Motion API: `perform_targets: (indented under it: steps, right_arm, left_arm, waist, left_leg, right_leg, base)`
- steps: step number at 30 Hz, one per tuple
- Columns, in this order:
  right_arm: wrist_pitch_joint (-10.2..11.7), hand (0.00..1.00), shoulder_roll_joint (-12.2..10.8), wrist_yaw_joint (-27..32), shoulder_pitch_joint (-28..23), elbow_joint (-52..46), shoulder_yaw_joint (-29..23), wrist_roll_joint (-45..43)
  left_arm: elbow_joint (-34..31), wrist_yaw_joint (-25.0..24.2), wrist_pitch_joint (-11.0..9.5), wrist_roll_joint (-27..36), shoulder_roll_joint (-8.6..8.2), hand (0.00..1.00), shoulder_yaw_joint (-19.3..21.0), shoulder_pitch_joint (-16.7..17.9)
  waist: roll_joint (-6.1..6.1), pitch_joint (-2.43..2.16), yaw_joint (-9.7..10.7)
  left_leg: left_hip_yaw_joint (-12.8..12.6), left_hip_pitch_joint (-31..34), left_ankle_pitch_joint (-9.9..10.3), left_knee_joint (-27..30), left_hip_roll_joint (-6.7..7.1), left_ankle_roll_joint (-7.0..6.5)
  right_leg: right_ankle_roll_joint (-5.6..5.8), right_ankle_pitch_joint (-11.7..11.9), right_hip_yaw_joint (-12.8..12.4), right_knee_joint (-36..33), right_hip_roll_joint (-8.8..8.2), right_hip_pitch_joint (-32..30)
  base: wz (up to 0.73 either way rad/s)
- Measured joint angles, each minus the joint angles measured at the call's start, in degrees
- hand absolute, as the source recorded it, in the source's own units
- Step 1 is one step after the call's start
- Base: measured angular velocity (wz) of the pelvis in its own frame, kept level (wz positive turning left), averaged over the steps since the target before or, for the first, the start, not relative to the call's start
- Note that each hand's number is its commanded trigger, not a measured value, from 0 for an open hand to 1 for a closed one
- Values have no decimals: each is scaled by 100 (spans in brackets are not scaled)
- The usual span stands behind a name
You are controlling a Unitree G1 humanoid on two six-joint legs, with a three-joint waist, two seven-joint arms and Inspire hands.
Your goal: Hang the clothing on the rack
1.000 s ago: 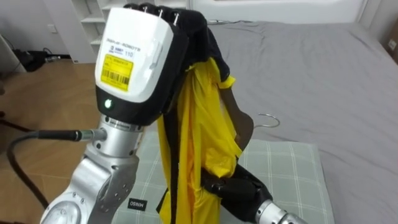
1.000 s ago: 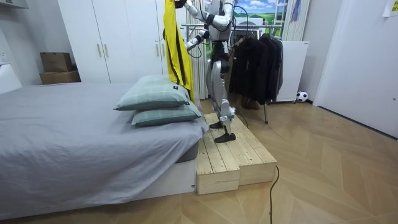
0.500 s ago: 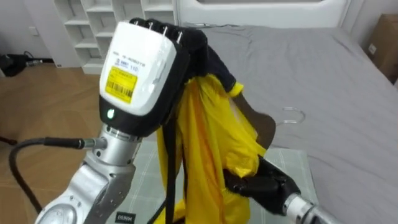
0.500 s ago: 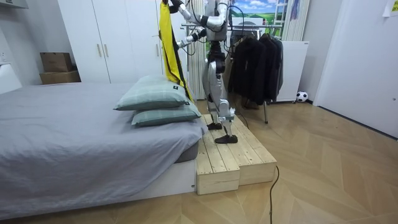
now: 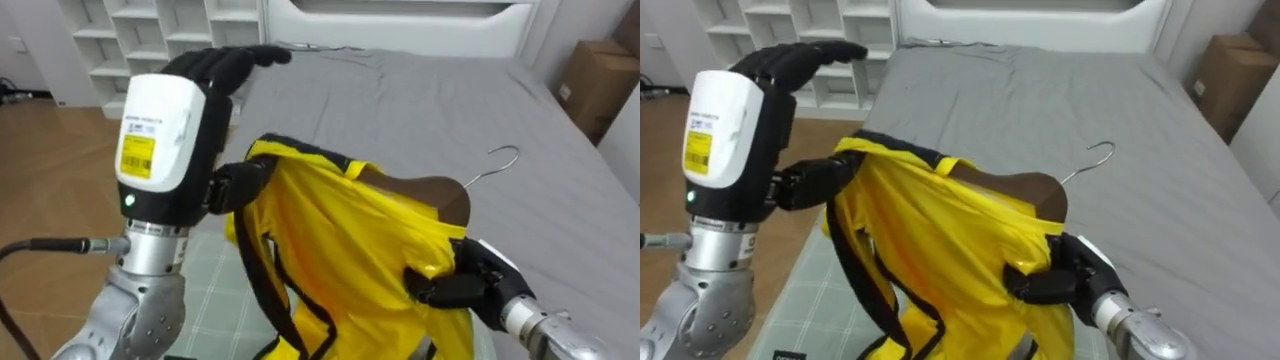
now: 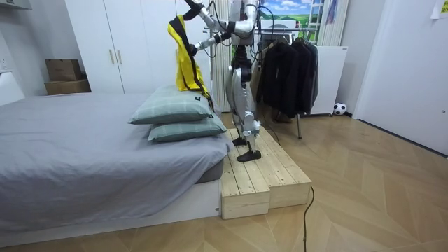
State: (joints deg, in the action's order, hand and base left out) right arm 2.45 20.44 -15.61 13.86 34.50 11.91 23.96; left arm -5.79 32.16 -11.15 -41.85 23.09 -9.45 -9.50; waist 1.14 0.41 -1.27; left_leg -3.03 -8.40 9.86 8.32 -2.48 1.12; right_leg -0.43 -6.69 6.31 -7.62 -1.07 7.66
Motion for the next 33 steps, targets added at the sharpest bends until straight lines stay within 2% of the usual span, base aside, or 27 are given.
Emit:
perform_targets:
  steps: [4, 8, 11, 13, 18, 22, 25, 29, 33]
  right_arm:
    - [3, 100, 3, 4, -86, -324, -68, -141]
    - [3, 100, 5, 8, -241, -552, -233, -644]
    - [3, 100, 8, 33, -327, -586, -340, -912]
    - [1, 100, 8, 51, -331, -586, -399, -1000]
    - [1, 100, 7, 56, -333, -586, -425, -1048]
    - [-4, 100, 7, 49, -332, -586, -478, -1137]
    - [-4, 100, 7, 61, -332, -589, -573, -1360]
    - [-3, 100, 17, 153, -332, -679, -872, -1891]
    - [-4, 100, 66, 328, -334, -681, -1213, -2210]
  left_arm:
    - [141, -115, -5, 419, -4, 0, 193, 122]
    - [252, -269, 8, 420, -24, 0, 279, 284]
    - [324, -422, 16, 482, -109, 0, 279, 389]
    - [439, -427, 17, 805, -174, 0, 279, 400]
    - [735, -622, 38, 1550, -193, 0, 368, 450]
    - [749, -850, 116, 1717, -245, 0, 501, 478]
    - [869, -1006, 135, 1798, -300, 0, 551, 515]
    - [1157, -1234, 192, 1814, -304, 0, 842, 601]
    - [1387, -1286, 292, 2222, -327, 0, 1396, 754]
  waist:
    - [1, 1, 24]
    - [-2, -1, 47]
    - [-10, -5, 80]
    - [-15, -7, 93]
    - [-29, -32, 99]
    - [-19, -43, 102]
    - [4, -71, 78]
    - [6, -83, 75]
    - [-9, -83, 96]
  left_leg:
    - [-22, -24, 2, 3, 6, -2]
    - [-103, -15, 10, 4, 4, -14]
    - [-154, 46, 66, 3, 9, -29]
    - [-158, 73, 69, 35, 32, -31]
    - [-174, 85, 67, 62, 36, -35]
    - [-168, 89, 67, 110, 35, -35]
    - [-166, 77, 66, 124, 35, -36]
    - [-169, 37, 66, 119, 22, -36]
    - [-165, -21, 66, 99, 17, -36]
  right_leg:
    - [54, -35, 21, -1, -7, 25]
    - [58, -43, 37, 2, -10, 33]
    - [65, -79, 35, 2, -17, -5]
    - [69, -87, 38, 0, -41, -25]
    - [71, -86, 37, -17, -49, -25]
    - [73, -88, 39, -16, -47, -27]
    - [72, -87, 27, -30, -46, -21]
    - [68, -85, 24, -72, -40, -16]
    - [68, -86, 37, -99, -39, 21]
  base:
    - [0]
    - [0]
    - [0]
    - [0]
    - [-2]
    - [0]
    - [0]
    - [0]
    - [0]
